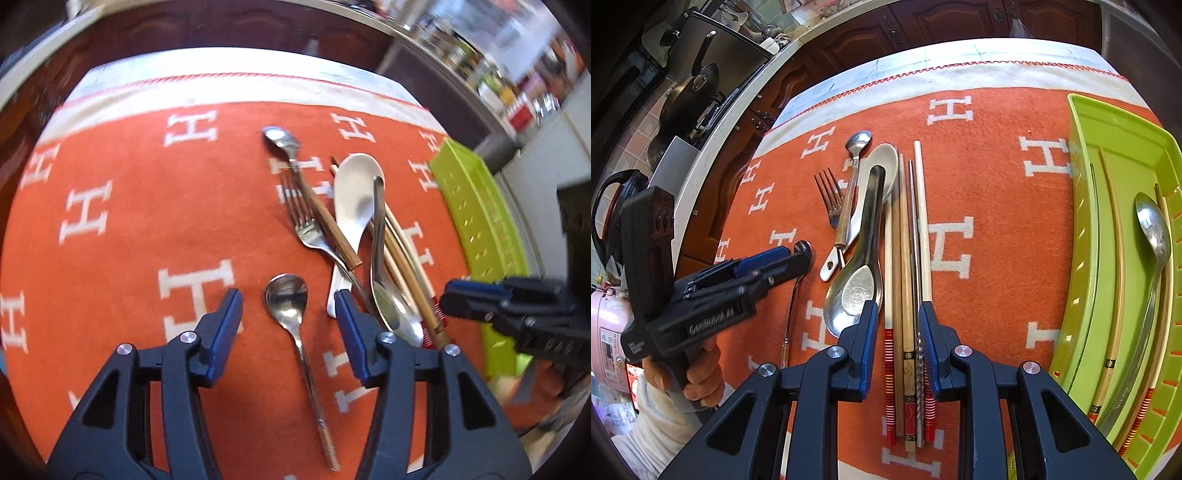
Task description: Organize utensils
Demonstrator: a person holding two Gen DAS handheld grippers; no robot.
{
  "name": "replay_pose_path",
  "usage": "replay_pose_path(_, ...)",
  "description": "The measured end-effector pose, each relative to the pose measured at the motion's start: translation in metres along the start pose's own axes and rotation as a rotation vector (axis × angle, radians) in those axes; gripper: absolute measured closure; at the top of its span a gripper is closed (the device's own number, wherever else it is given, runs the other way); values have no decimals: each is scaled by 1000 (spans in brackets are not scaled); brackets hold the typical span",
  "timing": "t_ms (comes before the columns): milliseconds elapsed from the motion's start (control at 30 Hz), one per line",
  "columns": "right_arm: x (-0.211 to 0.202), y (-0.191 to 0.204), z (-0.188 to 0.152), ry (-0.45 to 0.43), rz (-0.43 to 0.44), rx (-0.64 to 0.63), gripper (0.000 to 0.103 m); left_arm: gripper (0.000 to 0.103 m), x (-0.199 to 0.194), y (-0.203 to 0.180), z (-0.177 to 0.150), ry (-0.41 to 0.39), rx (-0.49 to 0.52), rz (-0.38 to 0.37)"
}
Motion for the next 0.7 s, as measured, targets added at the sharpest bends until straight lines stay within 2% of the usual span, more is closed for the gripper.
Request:
replay_pose_path(100, 1, -1, 1, 2, -2, 4, 80, 54, 4, -5, 5, -13, 77, 17)
replay_pose_path(267, 2, -1, 1, 1, -12, 9, 80, 54, 4, 10, 13, -18, 59, -156)
replay_pose_path(367, 4, -3, 2, 5, -19, 13, 80, 56, 3, 17, 12, -35, 86, -209)
replay_pose_path(467, 6, -5, 1, 8, -27, 20, 80, 58, 3, 16, 7, -64, 156, -218)
replay_pose_path(567, 7, -7, 1, 9, -37, 26, 80, 62, 1, 10, 0, -88, 254, -181)
replay_pose_path(633, 8, -7, 1, 10, -42, 28, 80, 72, 1, 5, -5, -105, 331, -135)
replay_pose_path(667, 9, -7, 1, 11, -45, 29, 80, 75, 1, 4, -6, -107, 352, -133)
replay_pose_path(700, 10, -6, 1, 13, -50, 27, 80, 83, 1, 5, -6, -103, 352, -147)
Point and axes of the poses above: each gripper's, at about its wrist camera, not at the fingertips, and x roughly the way its jaws point, y to its left, z to its top, the point moved 3 cm from there along x, roughly the way its jaws point, and after that the axes turned 1 degree about x, right-handed, at the moved point
